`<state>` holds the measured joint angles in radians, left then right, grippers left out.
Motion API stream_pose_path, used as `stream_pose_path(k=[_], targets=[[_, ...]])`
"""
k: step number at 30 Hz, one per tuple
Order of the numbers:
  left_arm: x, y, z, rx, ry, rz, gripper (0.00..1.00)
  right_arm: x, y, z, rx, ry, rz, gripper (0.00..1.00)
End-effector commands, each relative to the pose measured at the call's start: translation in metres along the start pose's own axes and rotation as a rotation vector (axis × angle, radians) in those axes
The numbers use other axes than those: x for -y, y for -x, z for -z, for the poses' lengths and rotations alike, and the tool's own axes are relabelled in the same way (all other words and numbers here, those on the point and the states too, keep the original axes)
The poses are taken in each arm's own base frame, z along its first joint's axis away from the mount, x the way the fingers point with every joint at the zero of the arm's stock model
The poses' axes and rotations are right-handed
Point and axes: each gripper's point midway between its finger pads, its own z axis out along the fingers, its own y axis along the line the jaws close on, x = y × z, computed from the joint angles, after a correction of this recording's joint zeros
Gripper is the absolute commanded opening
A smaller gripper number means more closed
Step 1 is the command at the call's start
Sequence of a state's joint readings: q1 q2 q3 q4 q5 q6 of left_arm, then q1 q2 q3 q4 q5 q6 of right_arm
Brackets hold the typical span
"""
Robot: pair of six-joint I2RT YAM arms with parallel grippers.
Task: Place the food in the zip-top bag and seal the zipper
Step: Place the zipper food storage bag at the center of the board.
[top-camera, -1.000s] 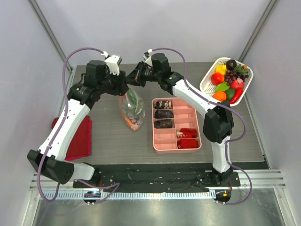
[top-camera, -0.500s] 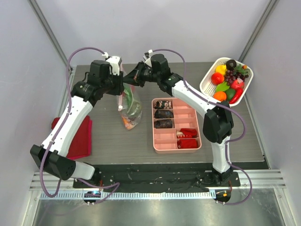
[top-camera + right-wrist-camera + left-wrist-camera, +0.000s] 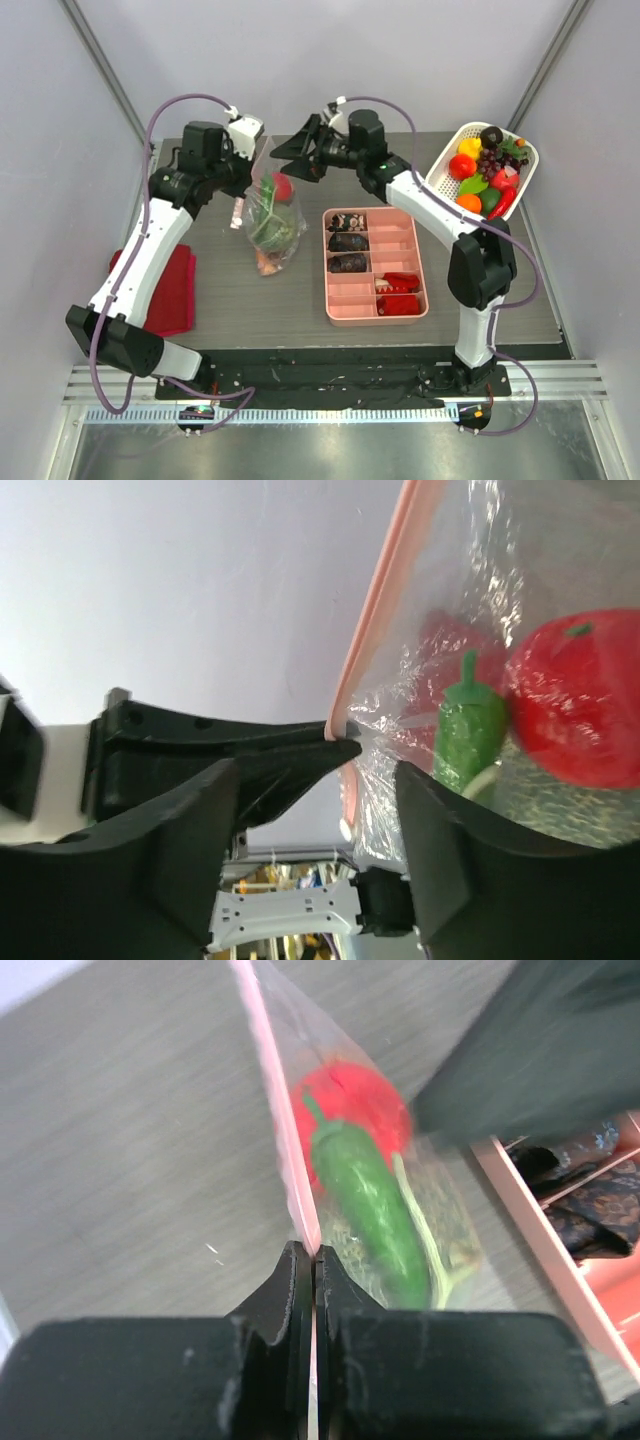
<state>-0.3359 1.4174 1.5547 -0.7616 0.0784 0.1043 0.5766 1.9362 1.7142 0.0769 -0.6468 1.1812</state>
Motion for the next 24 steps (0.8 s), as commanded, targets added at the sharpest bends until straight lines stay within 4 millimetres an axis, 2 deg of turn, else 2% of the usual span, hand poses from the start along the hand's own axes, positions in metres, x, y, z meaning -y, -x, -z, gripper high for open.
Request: stream_pose_path(k=[1, 2, 3, 6, 8, 9, 11, 12, 14, 15, 17, 18, 19, 21, 24], targets=[[-0.021, 0.062, 0.022, 0.191, -0.019, -0.188, 0.0, -0.056, 0.031, 0.054, 0.068, 0.126, 0.188, 0.79], [-0.029, 0.062, 0.02, 0.189, -0.021, -0.206, 0.0, -0.054, 0.036, 0.061, 0.081, 0.118, 0.2, 0.81], [-0.021, 0.065, 0.016, 0.201, -0.085, -0.239, 0.0, -0.052, 0.048, 0.074, 0.109, 0.106, 0.218, 0.83], [-0.021, 0.079, 0.011, 0.244, -0.109, -0.379, 0.0, -0.044, 0.072, 0.1, 0.166, 0.071, 0.255, 0.89], [-0.024, 0.084, 0.007, 0.255, -0.11, -0.446, 0.0, -0.04, 0.083, 0.112, 0.183, 0.056, 0.26, 0.9], [-0.016, 0.078, 0.002, 0.246, -0.17, -0.477, 0.0, -0.038, 0.093, 0.123, 0.209, 0.047, 0.271, 0.91], [-0.01, 0.069, -0.001, 0.24, -0.216, -0.566, 0.0, -0.036, 0.098, 0.132, 0.216, 0.036, 0.28, 0.92], [0.005, 0.045, -0.007, 0.203, -0.31, -0.578, 0.0, -0.034, 0.101, 0.137, 0.226, 0.027, 0.283, 0.93], [0.016, 0.024, -0.004, 0.194, -0.374, -0.655, 0.0, -0.032, 0.107, 0.151, 0.244, 0.01, 0.303, 0.94], [0.027, -0.01, -0.008, 0.129, -0.446, -0.65, 0.0, -0.027, 0.107, 0.156, 0.247, -0.004, 0.3, 0.94], [0.041, -0.036, -0.001, 0.105, -0.519, -0.694, 0.0, -0.026, 0.107, 0.168, 0.253, -0.018, 0.324, 0.95], [0.052, -0.061, -0.004, 0.061, -0.572, -0.719, 0.0, -0.022, 0.106, 0.17, 0.253, -0.027, 0.326, 0.95], [0.059, -0.078, 0.002, 0.021, -0.611, -0.703, 0.0, -0.019, 0.105, 0.178, 0.258, -0.045, 0.327, 0.95], [0.072, -0.108, 0.004, -0.045, -0.678, -0.666, 0.0, -0.013, 0.104, 0.186, 0.253, -0.059, 0.336, 0.96], [0.091, -0.138, 0.015, -0.124, -0.75, -0.615, 0.0, -0.012, 0.107, 0.2, 0.252, -0.064, 0.354, 0.96]])
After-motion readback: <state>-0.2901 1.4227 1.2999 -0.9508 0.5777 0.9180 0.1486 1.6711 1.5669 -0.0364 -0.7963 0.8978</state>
